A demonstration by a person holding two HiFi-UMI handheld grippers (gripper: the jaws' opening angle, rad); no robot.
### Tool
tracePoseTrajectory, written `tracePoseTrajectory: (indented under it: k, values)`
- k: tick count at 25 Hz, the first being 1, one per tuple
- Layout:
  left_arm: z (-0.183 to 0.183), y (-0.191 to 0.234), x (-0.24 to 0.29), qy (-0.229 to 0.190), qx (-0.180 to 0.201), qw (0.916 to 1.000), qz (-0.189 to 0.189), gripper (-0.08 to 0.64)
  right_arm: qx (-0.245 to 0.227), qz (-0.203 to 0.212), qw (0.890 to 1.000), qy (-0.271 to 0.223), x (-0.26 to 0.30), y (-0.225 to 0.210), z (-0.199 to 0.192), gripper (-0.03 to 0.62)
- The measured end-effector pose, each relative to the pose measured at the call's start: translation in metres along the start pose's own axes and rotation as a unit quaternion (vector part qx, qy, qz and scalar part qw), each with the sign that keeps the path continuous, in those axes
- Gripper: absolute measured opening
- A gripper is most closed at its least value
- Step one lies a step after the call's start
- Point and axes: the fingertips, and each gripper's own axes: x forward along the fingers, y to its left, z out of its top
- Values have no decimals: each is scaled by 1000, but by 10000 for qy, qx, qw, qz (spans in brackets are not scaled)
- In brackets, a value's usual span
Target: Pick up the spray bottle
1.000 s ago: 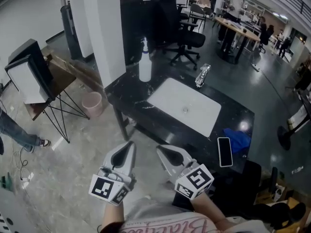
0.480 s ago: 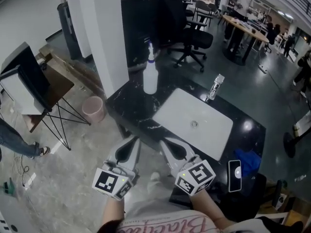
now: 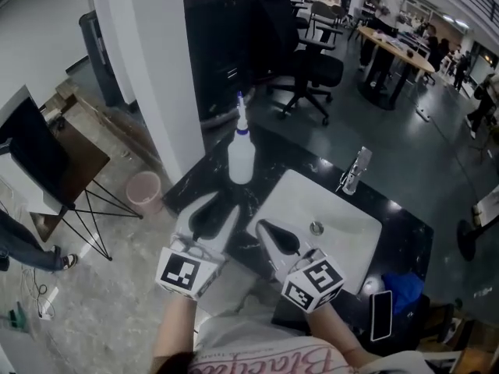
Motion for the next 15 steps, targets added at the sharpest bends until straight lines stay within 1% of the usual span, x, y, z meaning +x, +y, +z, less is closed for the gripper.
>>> tracePoseTrajectory:
  k: [3,5,8,10,12,15]
  values:
    - [-5,19,34,107,224,9993,-265,183,87,-206,9997,52,9,-14,0,2]
    - [-15,29,59,224,344,9977,-540,237,111,-316,9994,41,14,-21,1,2]
    - [-35,44,98,488,445,9940,-876,273,118,-454,9989,18,20,-30,2,2]
    - [-48,55,123,691,445,9924,-914,313,136,-496,9987,-16,22,-36,4,2]
    - [-60,67,145,873,445,9915,-853,345,159,-535,9984,-48,26,-42,5,2]
    - [-75,79,170,1048,357,9908,-779,353,184,-574,9982,-32,30,-51,5,2]
